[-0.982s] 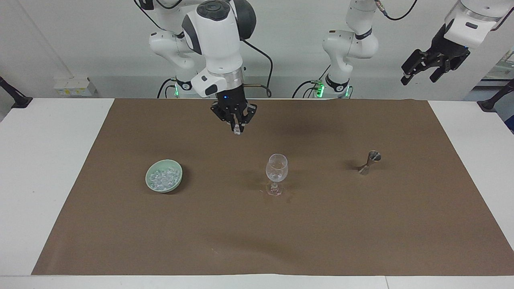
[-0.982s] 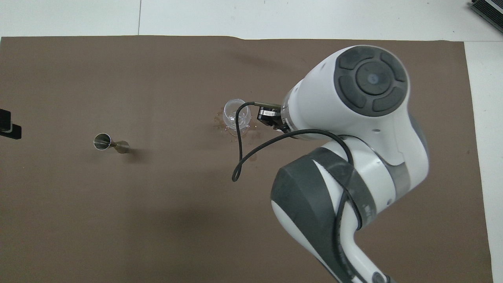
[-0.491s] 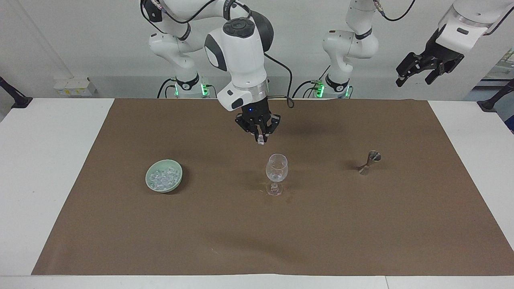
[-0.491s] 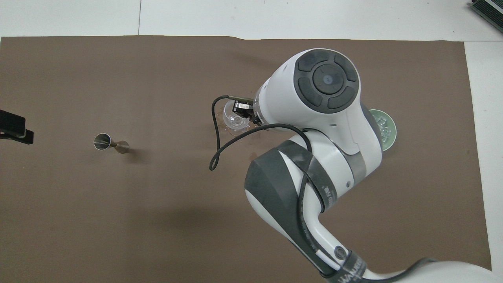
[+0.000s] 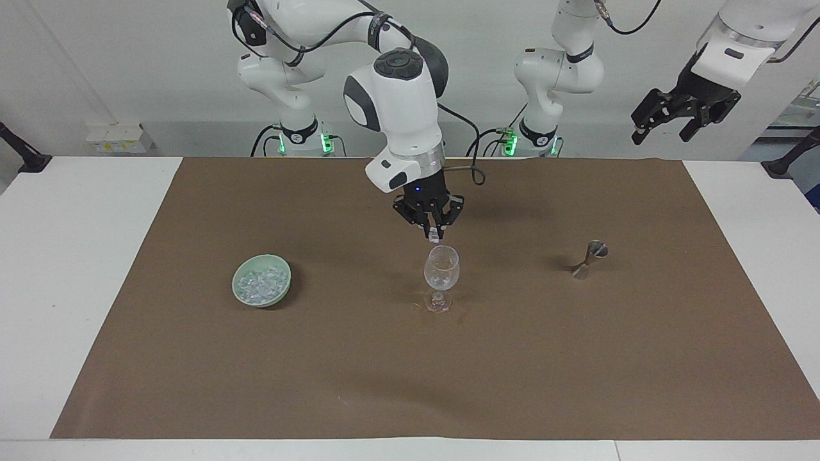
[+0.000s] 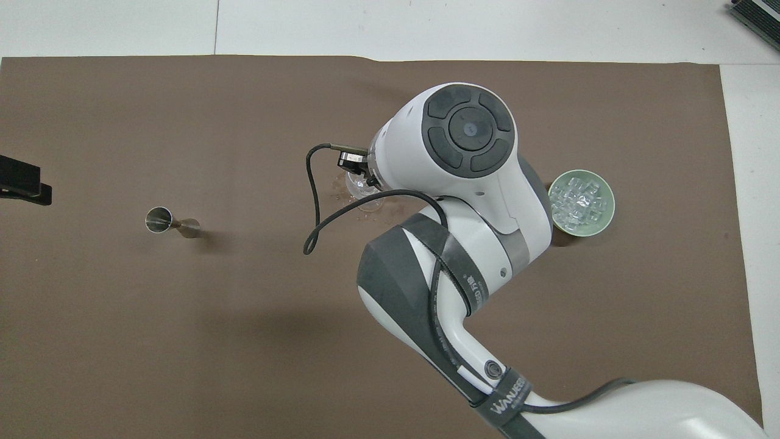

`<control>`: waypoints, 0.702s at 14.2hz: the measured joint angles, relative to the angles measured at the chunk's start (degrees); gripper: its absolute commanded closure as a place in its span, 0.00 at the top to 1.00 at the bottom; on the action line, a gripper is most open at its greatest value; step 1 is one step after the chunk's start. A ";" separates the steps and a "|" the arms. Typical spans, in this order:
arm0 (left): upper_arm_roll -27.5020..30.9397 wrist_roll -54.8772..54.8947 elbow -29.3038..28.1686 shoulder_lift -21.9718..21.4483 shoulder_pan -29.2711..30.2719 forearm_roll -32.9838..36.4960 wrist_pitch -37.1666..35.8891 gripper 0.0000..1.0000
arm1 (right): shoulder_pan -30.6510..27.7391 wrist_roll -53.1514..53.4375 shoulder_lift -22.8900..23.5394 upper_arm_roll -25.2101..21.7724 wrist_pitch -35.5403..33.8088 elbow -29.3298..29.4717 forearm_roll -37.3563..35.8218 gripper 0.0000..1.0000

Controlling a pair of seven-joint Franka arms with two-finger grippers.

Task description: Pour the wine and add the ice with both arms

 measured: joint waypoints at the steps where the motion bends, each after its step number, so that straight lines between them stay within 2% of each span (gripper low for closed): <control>1: -0.04 0.01 -0.28 0.04 0.00 0.08 0.31 1.00 | 0.00 0.00 0.50 0.00 0.70 0.01 -0.13 0.00; 10: -0.27 0.21 -1.85 0.18 -0.02 0.11 0.89 1.00 | 0.01 0.00 3.27 0.01 5.03 0.04 -0.30 0.00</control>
